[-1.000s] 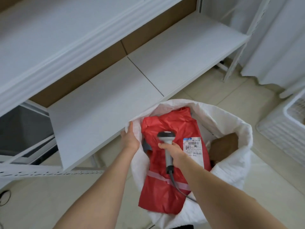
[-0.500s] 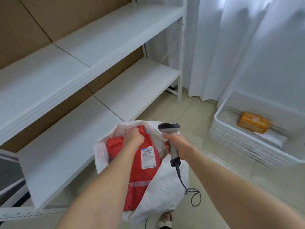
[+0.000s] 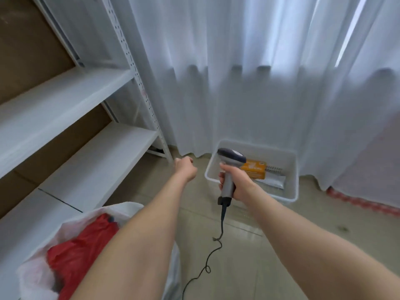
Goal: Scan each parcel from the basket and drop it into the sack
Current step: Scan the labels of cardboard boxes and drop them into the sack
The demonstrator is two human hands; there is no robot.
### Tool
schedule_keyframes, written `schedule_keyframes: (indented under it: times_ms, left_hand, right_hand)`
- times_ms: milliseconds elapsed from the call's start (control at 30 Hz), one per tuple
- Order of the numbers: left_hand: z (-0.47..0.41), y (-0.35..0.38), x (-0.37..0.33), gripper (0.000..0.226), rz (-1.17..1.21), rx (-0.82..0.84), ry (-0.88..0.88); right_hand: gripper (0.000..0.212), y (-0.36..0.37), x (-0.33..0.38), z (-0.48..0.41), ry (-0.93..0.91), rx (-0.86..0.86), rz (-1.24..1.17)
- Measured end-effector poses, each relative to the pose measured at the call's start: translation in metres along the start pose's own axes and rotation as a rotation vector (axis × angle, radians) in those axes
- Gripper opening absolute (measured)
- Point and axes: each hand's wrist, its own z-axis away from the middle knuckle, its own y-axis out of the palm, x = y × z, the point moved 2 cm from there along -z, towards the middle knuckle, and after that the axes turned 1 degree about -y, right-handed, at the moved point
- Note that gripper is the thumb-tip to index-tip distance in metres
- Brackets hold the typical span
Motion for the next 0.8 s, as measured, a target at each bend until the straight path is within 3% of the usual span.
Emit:
schedule_keyframes:
  times_ms: [200,467,800]
  left_hand:
    - [-0.060,0.053,-0.085,0.041,-0.053,0.100,0.088]
    - [-0.204,0.130,-0.175,0.044,-0.138,0.212,0.135]
    - [-0.348,0.256,-0.238,0.042,-0.222,0.389,0.096]
  right_hand:
    - [0.011,-0.058,0.038,-0.061,0.000,-0.147,-0.153]
    - [0.015,-0.134,0.111,-0.196,0.076,-0.326,-0.330]
    - [0.016,-0.240,0.148,-0.357,0.189,-0.511,-0.436]
